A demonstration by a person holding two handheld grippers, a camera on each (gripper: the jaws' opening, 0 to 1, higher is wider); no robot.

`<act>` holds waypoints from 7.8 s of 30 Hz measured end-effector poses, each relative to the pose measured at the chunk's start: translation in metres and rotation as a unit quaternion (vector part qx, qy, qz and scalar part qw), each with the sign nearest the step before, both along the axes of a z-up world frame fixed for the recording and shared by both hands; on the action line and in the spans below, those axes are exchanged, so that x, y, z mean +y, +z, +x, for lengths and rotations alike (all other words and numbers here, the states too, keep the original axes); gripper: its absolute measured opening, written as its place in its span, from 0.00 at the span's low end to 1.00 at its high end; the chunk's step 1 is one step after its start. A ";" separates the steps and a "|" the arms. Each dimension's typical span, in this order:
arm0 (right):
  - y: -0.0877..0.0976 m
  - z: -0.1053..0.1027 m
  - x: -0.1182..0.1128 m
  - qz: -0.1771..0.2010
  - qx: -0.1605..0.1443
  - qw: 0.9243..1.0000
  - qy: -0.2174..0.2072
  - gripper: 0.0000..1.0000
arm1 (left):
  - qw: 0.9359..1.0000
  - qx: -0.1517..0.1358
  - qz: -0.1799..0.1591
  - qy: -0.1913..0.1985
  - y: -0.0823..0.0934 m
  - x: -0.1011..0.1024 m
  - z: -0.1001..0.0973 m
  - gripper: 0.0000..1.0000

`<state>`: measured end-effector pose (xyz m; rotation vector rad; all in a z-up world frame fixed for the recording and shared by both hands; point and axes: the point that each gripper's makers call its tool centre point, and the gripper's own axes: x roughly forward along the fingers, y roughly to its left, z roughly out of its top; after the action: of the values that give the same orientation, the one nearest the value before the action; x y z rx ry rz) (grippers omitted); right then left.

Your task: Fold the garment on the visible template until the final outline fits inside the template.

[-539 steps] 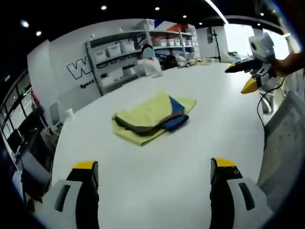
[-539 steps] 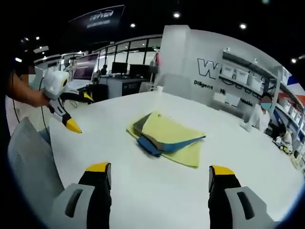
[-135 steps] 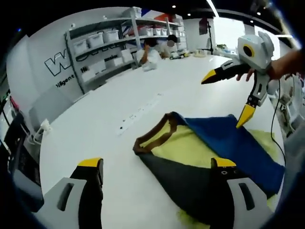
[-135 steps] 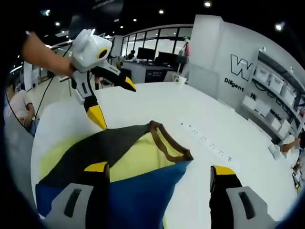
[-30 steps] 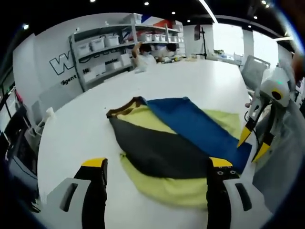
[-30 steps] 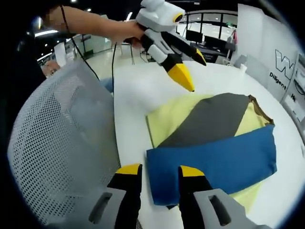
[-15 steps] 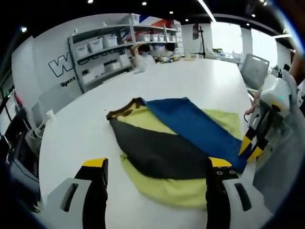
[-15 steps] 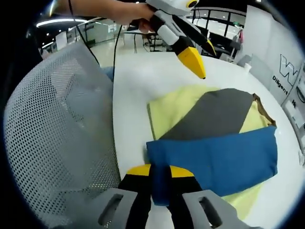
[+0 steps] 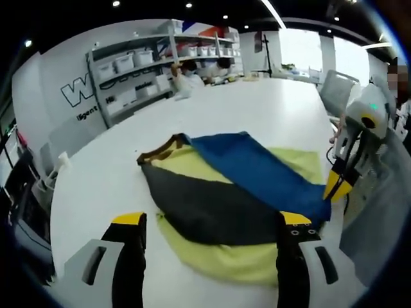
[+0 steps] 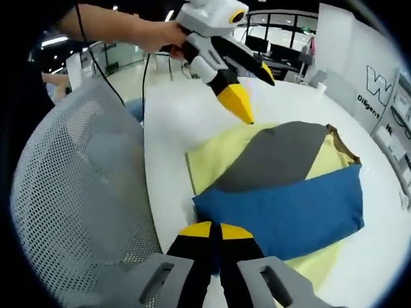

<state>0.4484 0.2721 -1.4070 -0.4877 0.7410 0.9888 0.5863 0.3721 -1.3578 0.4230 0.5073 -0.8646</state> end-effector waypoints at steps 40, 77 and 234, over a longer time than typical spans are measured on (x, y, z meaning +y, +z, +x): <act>0.019 0.046 -0.071 -0.004 -0.023 0.990 -0.137 0.00 | 0.984 0.067 0.030 -0.163 -0.045 -0.071 -0.090 0.70; 0.025 0.047 -0.085 -0.002 -0.029 0.985 -0.169 0.00 | 0.937 0.034 0.114 -0.328 -0.083 -0.129 -0.145 0.22; 0.189 0.203 -0.368 -0.117 -0.178 0.908 -0.360 0.00 | 0.961 -0.135 0.196 0.140 0.111 0.237 0.168 0.06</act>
<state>0.6518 -0.0957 -1.2181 -0.5266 0.6323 0.1082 0.7547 0.6090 -1.2466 0.7998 0.4698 -0.4208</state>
